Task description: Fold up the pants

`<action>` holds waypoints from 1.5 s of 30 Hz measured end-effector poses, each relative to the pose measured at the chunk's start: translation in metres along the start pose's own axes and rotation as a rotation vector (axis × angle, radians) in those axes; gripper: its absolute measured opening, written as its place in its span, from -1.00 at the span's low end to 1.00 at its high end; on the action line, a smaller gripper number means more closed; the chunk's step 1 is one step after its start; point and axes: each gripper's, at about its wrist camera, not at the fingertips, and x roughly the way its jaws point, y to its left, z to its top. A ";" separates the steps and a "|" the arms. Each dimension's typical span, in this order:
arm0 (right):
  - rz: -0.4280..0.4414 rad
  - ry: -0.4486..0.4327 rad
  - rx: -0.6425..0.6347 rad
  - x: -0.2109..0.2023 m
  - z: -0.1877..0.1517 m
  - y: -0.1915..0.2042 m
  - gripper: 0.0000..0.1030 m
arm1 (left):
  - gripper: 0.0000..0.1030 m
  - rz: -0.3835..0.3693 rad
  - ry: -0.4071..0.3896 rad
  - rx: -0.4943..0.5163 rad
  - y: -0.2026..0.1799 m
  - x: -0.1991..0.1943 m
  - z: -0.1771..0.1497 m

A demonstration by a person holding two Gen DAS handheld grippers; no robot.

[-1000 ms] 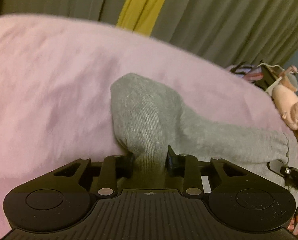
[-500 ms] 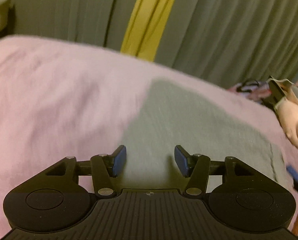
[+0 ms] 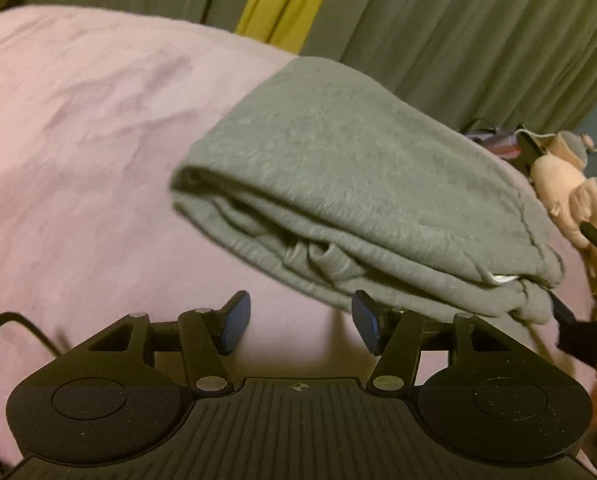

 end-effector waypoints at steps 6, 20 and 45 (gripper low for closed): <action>-0.115 0.000 0.019 -0.014 -0.030 -0.006 0.78 | 0.26 0.008 -0.050 -0.042 -0.001 0.014 0.005; -0.101 -0.029 0.152 -0.009 -0.063 -0.020 0.93 | 0.14 -0.036 -0.184 -0.458 0.097 -0.004 0.006; -0.254 -0.064 0.221 0.045 -0.069 0.014 0.07 | 0.27 0.018 -0.188 -0.299 0.081 0.000 0.001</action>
